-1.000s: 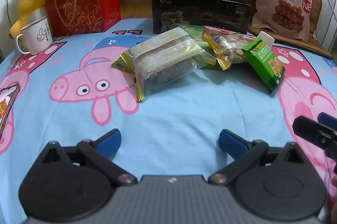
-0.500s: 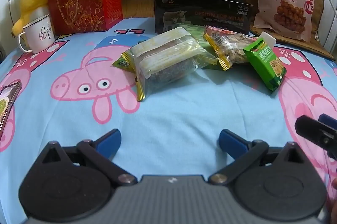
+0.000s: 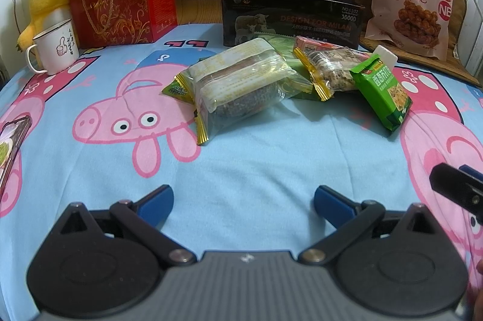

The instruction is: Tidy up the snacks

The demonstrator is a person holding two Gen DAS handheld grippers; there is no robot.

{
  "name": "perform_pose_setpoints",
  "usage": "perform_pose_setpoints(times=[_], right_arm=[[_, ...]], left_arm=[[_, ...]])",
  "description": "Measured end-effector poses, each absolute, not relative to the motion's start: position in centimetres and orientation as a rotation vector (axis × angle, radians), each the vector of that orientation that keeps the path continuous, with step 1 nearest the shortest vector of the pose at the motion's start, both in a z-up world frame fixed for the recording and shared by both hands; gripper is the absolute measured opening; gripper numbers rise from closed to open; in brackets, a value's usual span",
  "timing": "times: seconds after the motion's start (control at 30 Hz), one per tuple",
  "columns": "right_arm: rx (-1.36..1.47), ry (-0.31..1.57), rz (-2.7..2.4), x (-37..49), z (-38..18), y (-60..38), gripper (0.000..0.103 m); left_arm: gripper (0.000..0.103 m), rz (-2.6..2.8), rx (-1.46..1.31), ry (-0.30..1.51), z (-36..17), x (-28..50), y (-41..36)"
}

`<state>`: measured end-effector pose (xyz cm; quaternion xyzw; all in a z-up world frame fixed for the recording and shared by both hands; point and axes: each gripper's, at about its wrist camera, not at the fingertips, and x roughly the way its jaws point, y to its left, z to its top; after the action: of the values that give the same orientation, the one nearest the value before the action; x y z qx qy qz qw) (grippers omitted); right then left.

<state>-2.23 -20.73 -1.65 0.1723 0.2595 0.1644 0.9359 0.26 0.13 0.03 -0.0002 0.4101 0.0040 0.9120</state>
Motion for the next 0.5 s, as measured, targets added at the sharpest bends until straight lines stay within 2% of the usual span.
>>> perform_pose_setpoints(times=[0.3,0.5], right_arm=[[0.297,0.543,0.343,-2.3,-1.4,-20.1,0.102],[0.212,0.554,0.455,-0.8,-0.4,-18.3,0.062]], left_arm=[[0.103,-0.069,-0.119,0.790,0.7,-0.5,3.9],[0.103,0.016,-0.187,0.674,1.7,-1.2,8.9]])
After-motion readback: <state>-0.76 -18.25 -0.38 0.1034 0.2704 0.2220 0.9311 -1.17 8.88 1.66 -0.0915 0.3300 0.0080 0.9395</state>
